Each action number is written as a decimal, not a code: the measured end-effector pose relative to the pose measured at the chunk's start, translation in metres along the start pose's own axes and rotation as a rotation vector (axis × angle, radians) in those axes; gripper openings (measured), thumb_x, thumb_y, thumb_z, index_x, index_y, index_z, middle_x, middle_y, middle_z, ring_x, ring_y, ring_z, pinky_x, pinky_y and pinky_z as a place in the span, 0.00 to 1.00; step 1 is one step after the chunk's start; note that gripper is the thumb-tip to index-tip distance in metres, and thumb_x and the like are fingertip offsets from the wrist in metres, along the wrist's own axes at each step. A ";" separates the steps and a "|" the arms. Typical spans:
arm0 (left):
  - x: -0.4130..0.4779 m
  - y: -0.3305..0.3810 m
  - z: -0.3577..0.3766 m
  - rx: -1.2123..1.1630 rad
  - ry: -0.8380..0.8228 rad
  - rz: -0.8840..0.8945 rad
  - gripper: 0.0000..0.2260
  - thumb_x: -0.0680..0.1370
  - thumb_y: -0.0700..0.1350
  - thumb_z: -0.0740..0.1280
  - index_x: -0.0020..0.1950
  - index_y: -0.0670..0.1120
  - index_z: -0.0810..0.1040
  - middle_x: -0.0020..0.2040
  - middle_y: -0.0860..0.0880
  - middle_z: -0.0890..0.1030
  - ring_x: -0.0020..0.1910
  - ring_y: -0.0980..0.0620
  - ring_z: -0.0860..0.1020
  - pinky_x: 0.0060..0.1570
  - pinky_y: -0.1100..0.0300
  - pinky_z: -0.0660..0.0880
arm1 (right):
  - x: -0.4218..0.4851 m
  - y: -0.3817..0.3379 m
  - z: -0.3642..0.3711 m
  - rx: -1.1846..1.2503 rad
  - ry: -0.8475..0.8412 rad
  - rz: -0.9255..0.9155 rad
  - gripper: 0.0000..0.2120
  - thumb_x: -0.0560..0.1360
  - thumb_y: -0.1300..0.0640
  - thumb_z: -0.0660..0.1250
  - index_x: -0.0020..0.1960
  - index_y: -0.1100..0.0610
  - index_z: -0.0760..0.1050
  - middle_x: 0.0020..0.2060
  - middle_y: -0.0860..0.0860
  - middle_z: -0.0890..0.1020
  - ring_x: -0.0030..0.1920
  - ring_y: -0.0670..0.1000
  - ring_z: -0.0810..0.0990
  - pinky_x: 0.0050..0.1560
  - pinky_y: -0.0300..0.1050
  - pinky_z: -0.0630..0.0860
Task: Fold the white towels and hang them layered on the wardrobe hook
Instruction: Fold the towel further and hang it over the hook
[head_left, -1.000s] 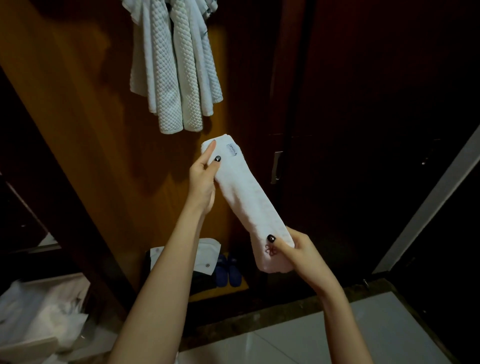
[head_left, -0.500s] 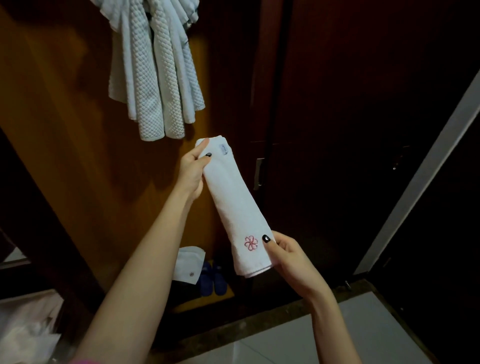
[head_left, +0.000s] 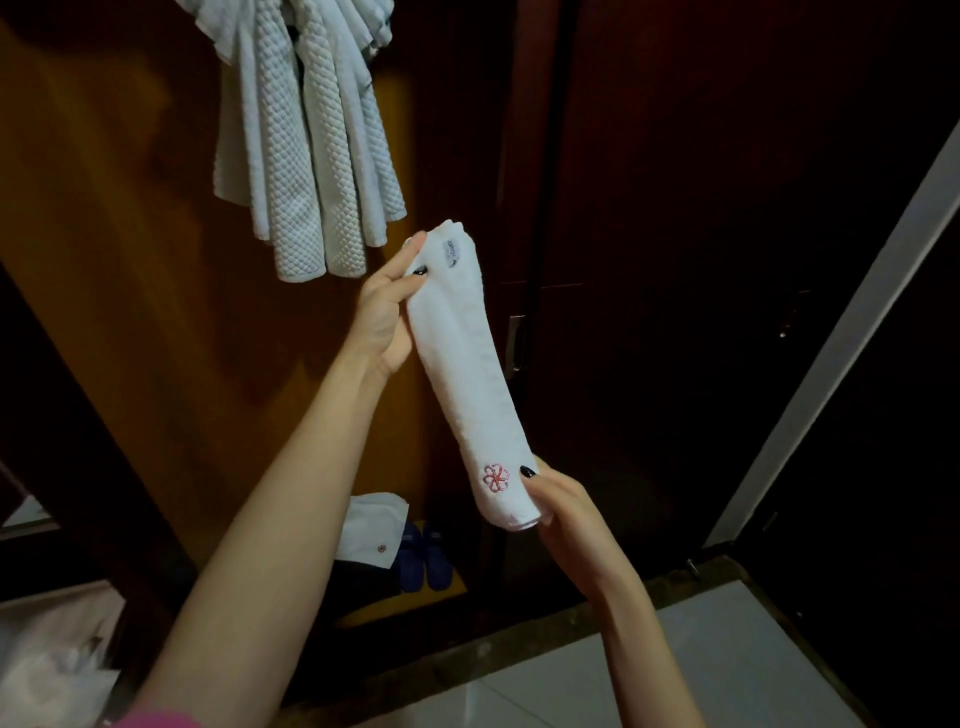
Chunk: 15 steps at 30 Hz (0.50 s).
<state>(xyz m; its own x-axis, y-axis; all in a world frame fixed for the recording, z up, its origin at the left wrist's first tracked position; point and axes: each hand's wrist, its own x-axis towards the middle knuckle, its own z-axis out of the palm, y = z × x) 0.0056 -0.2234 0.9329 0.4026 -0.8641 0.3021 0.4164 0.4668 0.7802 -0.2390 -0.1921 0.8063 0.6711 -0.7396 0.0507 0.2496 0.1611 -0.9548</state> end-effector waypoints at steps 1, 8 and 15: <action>0.000 0.004 0.003 -0.003 -0.043 -0.007 0.25 0.78 0.28 0.60 0.74 0.39 0.67 0.70 0.42 0.74 0.66 0.49 0.76 0.63 0.58 0.75 | 0.003 0.000 0.001 0.022 -0.003 0.012 0.11 0.74 0.58 0.65 0.50 0.58 0.84 0.47 0.52 0.85 0.47 0.48 0.82 0.43 0.37 0.76; 0.004 0.025 0.011 0.045 -0.110 0.017 0.25 0.78 0.29 0.59 0.75 0.39 0.65 0.70 0.42 0.74 0.68 0.48 0.74 0.67 0.55 0.72 | 0.014 -0.003 0.007 0.030 -0.028 0.004 0.07 0.73 0.54 0.68 0.45 0.54 0.84 0.42 0.50 0.83 0.42 0.44 0.80 0.40 0.35 0.74; 0.003 0.026 -0.005 0.036 0.027 0.056 0.22 0.76 0.26 0.58 0.65 0.43 0.75 0.58 0.46 0.83 0.60 0.49 0.80 0.60 0.56 0.77 | 0.017 -0.001 0.010 -0.124 0.301 -0.188 0.20 0.80 0.66 0.60 0.33 0.54 0.79 0.28 0.43 0.79 0.31 0.38 0.76 0.34 0.35 0.70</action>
<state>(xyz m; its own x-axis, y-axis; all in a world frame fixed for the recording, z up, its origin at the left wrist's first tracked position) 0.0218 -0.2127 0.9507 0.4465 -0.8311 0.3316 0.3627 0.5069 0.7820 -0.2212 -0.1985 0.8112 0.3819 -0.9106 0.1580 0.2503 -0.0627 -0.9661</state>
